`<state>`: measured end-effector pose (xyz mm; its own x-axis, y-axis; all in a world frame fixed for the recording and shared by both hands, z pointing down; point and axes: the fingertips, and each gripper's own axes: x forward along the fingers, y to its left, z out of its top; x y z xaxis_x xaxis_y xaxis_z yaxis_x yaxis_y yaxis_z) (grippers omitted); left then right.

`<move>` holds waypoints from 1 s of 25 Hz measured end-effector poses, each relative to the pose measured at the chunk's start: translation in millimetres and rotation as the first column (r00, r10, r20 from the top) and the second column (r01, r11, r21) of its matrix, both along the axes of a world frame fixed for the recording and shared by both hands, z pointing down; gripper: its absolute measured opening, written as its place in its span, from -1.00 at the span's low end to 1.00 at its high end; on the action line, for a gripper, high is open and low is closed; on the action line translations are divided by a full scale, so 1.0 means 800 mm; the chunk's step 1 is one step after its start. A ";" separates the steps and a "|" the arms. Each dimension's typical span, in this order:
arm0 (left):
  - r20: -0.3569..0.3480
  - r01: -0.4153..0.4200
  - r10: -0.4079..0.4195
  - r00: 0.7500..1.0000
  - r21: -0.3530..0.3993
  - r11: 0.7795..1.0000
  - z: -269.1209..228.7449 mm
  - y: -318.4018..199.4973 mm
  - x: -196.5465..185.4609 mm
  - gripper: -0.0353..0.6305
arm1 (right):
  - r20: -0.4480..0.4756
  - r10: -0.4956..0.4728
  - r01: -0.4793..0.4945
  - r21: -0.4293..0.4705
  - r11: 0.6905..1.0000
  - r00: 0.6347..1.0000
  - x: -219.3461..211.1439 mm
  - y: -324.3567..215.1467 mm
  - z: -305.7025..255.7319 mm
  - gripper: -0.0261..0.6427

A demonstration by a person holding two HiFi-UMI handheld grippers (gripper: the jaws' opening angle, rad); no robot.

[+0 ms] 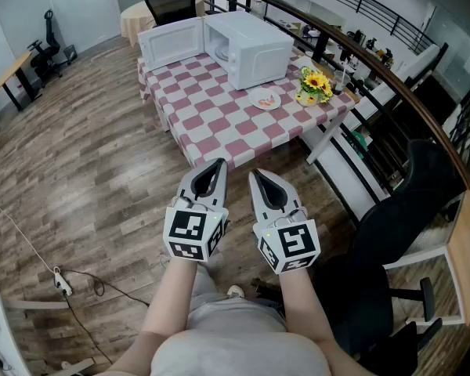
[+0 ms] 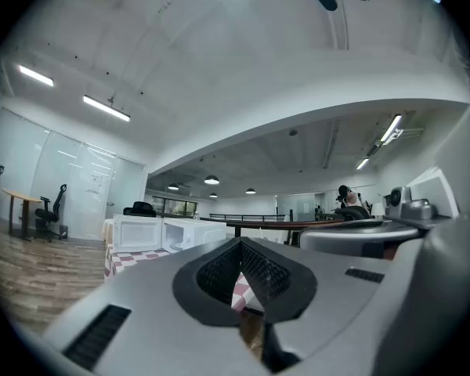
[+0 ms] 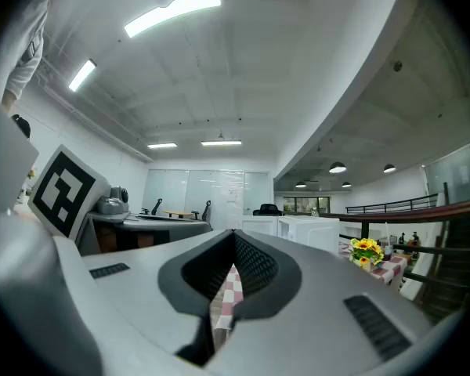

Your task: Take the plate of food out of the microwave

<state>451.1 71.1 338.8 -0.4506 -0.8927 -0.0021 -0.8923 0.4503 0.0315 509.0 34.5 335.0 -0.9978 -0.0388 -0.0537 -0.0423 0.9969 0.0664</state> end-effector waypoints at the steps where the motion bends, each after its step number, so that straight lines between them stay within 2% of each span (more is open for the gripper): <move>1: 0.002 -0.002 0.002 1.000 0.002 1.000 -0.001 0.000 -0.003 -0.89 | 0.000 0.000 0.000 0.002 1.000 1.000 -0.004 0.001 0.000 -0.85; 14: 0.038 -0.054 0.053 0.998 0.006 0.999 -0.011 0.001 -0.062 -0.89 | 0.012 0.031 -0.031 -0.017 0.999 0.999 -0.067 0.007 -0.004 -0.85; 25: 0.040 -0.093 0.092 0.995 0.018 0.996 -0.029 -0.003 -0.152 -0.89 | 0.019 0.059 -0.059 -0.017 0.998 0.998 -0.154 0.010 -0.017 -0.85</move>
